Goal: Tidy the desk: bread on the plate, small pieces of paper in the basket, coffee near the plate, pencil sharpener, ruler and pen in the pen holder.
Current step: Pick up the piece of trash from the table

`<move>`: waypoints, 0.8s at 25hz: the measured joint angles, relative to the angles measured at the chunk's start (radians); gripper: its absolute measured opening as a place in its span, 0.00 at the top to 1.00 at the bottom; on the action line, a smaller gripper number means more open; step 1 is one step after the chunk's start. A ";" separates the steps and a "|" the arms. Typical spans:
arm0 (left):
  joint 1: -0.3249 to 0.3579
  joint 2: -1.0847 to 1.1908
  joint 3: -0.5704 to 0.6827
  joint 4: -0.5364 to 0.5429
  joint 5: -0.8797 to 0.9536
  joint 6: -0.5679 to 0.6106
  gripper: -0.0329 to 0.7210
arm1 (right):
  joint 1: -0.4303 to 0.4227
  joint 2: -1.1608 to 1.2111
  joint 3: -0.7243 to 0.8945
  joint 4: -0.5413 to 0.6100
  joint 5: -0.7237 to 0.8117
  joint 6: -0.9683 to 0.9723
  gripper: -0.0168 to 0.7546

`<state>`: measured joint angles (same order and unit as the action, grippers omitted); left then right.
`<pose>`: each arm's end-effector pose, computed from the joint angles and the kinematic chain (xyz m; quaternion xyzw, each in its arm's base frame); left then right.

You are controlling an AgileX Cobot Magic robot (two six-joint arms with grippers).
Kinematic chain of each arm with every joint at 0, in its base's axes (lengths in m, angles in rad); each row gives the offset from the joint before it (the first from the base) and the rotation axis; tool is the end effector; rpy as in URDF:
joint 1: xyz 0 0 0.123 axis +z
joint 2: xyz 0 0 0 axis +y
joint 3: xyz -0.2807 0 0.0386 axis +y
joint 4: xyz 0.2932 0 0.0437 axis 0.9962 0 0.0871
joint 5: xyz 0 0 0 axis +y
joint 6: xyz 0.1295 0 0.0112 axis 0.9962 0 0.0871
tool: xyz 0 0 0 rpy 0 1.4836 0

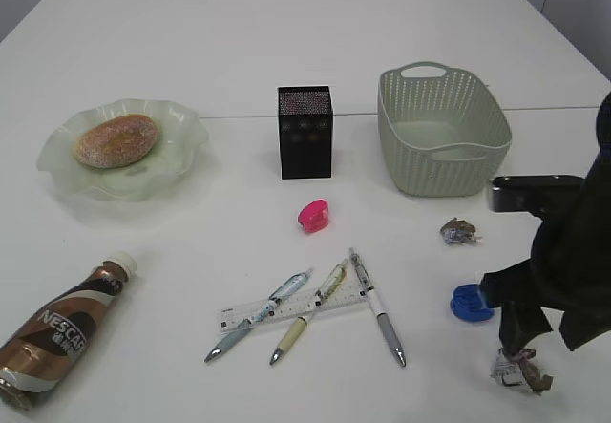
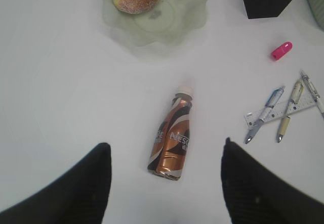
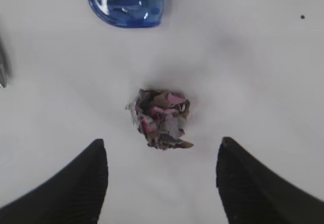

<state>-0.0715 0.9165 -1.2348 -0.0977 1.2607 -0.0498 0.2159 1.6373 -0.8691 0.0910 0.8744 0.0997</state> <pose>0.2081 -0.0270 0.4048 0.0125 0.9355 -0.0699 0.3462 0.2916 0.0732 0.0986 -0.0291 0.9989 0.0359 0.0021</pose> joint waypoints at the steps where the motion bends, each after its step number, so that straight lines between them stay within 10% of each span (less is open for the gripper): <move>1: 0.000 0.000 0.000 0.000 0.000 0.000 0.30 | 0.000 0.013 -0.005 0.000 -0.002 0.000 0.35; 20: 0.000 0.000 0.000 0.013 0.000 0.000 0.30 | 0.096 0.103 -0.005 -0.065 -0.103 -0.016 0.38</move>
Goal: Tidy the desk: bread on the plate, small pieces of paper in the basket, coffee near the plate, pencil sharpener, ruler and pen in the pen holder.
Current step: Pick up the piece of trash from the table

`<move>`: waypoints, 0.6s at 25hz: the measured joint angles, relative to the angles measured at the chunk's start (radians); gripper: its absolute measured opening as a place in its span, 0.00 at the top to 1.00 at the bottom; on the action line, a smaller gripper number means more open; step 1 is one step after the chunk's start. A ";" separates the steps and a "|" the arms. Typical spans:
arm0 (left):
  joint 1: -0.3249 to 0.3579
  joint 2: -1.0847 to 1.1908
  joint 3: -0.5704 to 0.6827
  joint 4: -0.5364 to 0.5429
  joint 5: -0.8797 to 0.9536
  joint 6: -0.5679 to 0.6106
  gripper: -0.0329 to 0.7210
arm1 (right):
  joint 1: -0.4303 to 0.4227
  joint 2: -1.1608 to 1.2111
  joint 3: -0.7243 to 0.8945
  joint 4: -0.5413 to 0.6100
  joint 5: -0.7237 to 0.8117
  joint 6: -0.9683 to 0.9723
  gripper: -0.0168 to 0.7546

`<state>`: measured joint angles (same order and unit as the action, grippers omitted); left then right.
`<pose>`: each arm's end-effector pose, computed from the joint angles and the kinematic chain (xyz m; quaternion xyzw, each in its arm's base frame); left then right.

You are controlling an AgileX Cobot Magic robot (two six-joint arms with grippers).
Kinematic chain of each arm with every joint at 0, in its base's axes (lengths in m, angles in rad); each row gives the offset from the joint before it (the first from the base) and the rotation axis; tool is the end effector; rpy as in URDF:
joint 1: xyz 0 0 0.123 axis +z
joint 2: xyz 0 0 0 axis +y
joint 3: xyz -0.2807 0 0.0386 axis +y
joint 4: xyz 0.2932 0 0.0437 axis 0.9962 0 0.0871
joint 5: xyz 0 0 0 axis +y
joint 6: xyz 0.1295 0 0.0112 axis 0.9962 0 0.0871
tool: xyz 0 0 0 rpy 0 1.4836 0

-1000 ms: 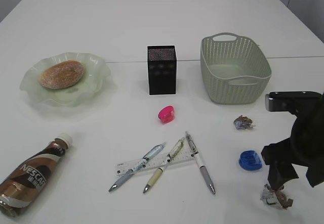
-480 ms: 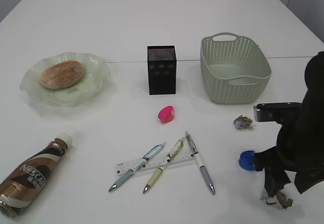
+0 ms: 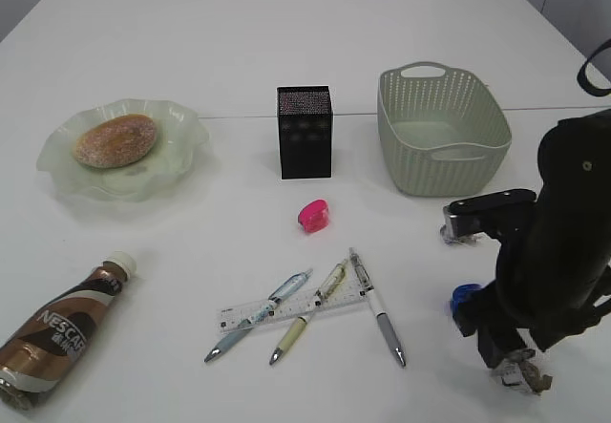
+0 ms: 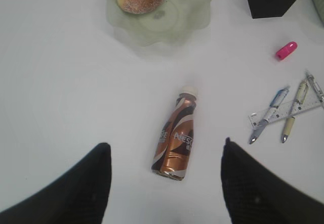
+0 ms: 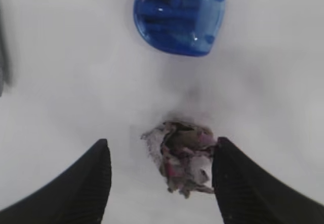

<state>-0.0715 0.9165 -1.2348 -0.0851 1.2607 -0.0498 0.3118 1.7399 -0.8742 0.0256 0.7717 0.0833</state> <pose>0.2083 -0.0255 0.4047 0.0122 0.9357 -0.0636 0.3467 0.2955 0.0977 0.0683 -0.1050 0.9944 0.0109 0.0083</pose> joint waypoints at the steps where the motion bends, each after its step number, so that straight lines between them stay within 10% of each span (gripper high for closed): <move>1: 0.000 0.000 0.000 0.000 0.000 0.000 0.30 | 0.000 0.000 0.000 -0.026 0.006 0.005 0.38; 15: 0.000 0.000 0.000 0.003 0.000 0.000 0.30 | 0.000 0.017 0.000 -0.094 0.037 0.043 0.38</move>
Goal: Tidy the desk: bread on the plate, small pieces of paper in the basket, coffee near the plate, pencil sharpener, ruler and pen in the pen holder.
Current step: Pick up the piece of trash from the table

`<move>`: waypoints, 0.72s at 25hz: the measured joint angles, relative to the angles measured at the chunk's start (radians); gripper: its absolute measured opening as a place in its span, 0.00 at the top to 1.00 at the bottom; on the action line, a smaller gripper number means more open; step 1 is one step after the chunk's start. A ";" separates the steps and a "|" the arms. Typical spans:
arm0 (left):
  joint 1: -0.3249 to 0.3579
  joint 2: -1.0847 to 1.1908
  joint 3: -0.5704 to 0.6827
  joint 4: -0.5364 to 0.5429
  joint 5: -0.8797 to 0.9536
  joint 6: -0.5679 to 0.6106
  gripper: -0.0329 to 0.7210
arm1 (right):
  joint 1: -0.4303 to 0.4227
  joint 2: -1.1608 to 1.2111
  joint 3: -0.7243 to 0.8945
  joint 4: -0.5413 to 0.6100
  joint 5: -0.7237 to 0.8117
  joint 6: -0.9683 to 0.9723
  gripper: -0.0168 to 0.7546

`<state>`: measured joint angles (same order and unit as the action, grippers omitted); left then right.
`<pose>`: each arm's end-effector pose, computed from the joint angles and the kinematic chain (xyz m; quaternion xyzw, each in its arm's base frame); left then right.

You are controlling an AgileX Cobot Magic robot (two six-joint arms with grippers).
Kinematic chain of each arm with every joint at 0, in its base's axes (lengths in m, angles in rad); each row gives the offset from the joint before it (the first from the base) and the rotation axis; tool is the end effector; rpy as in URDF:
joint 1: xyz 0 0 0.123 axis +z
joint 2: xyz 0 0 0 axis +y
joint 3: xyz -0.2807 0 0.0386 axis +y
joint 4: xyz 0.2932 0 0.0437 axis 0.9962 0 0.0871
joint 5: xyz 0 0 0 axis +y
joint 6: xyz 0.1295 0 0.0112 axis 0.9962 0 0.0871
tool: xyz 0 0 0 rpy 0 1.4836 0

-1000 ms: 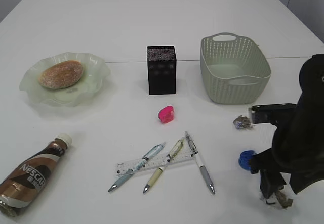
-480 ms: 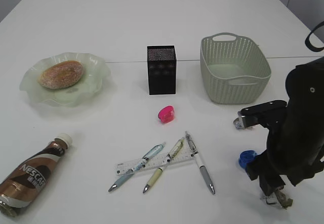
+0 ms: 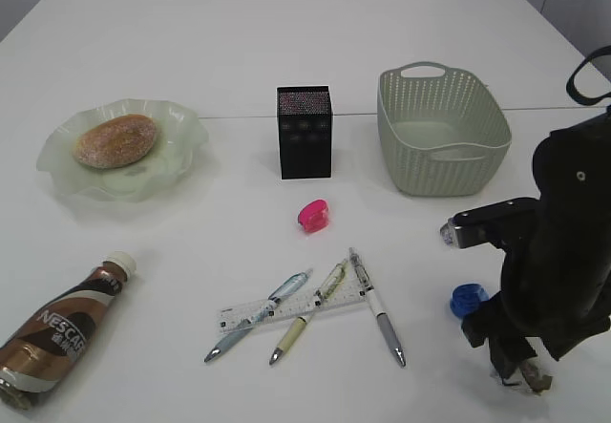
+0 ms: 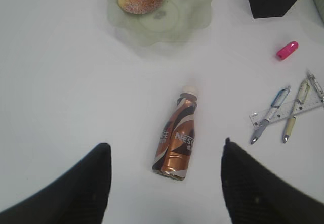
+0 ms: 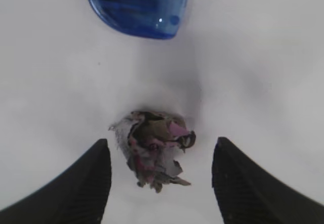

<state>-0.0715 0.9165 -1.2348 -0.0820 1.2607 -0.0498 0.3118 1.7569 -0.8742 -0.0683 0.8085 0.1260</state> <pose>0.2084 -0.0251 0.4047 0.0121 0.9358 -0.0621 0.3468 0.2928 0.0876 0.0632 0.1166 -0.9927 0.0273 0.0109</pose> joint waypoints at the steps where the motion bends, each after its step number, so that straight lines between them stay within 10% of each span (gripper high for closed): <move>1: 0.000 0.000 0.000 0.000 0.000 0.000 0.30 | 0.000 0.008 0.000 0.007 0.000 0.000 0.38; 18: 0.000 0.000 0.000 0.002 0.000 0.000 0.30 | 0.000 0.070 -0.002 0.016 -0.021 0.003 0.44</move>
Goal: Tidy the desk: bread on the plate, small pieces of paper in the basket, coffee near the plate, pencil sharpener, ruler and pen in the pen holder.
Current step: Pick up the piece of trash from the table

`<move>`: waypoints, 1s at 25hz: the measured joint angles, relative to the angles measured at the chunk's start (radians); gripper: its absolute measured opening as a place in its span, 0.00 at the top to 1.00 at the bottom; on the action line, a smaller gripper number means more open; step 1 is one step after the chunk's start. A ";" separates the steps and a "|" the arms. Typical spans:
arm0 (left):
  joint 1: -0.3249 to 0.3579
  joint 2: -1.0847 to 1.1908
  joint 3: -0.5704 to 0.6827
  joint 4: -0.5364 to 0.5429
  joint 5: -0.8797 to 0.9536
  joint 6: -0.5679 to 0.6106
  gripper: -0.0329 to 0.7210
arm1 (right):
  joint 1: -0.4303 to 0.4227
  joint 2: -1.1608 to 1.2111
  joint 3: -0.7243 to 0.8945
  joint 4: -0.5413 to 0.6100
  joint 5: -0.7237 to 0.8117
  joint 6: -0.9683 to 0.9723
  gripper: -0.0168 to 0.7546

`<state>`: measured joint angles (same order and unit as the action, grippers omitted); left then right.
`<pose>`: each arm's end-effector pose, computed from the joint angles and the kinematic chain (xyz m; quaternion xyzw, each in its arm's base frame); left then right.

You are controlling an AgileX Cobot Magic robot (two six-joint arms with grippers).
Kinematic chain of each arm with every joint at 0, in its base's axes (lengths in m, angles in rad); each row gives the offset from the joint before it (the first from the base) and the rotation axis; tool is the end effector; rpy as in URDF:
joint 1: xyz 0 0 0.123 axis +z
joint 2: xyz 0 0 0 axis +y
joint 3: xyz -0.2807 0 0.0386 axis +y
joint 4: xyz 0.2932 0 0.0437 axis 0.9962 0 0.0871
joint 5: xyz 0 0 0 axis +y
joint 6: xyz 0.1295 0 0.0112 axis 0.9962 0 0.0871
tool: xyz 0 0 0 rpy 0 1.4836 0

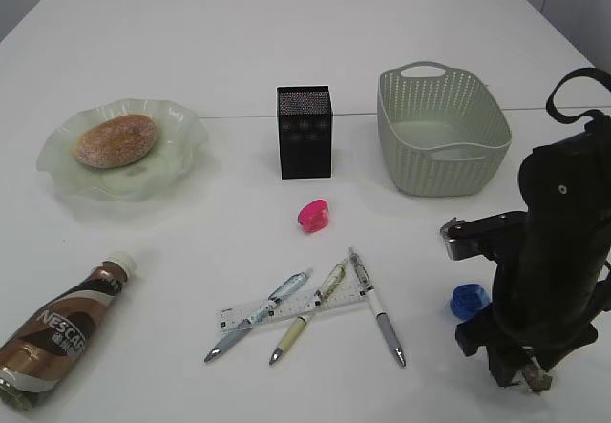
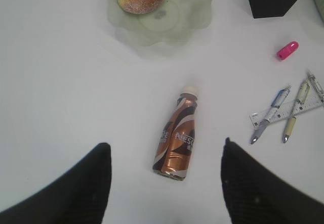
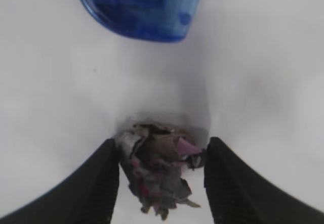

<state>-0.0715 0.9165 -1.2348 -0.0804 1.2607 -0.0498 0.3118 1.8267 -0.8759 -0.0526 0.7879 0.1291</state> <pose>0.2084 -0.0249 0.4047 0.0121 0.9358 -0.0613 0.3469 0.2907 0.0886 0.0421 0.1103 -0.9929 0.0263 0.0354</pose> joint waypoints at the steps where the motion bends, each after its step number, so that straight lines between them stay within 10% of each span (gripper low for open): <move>1: 0.000 0.000 0.000 0.000 0.000 0.000 0.30 | 0.000 0.000 0.000 0.000 -0.010 0.000 0.48; 12: 0.000 0.000 0.000 0.000 0.000 0.000 0.30 | 0.000 0.000 0.000 0.002 -0.014 0.000 0.95; 25: 0.000 0.000 0.000 0.108 0.000 0.000 0.30 | 0.000 -0.205 -0.081 0.064 0.196 0.003 0.98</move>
<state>-0.0715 0.9165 -1.2348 0.0272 1.2607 -0.0498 0.3118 1.6216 -0.9570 0.0117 0.9841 0.1317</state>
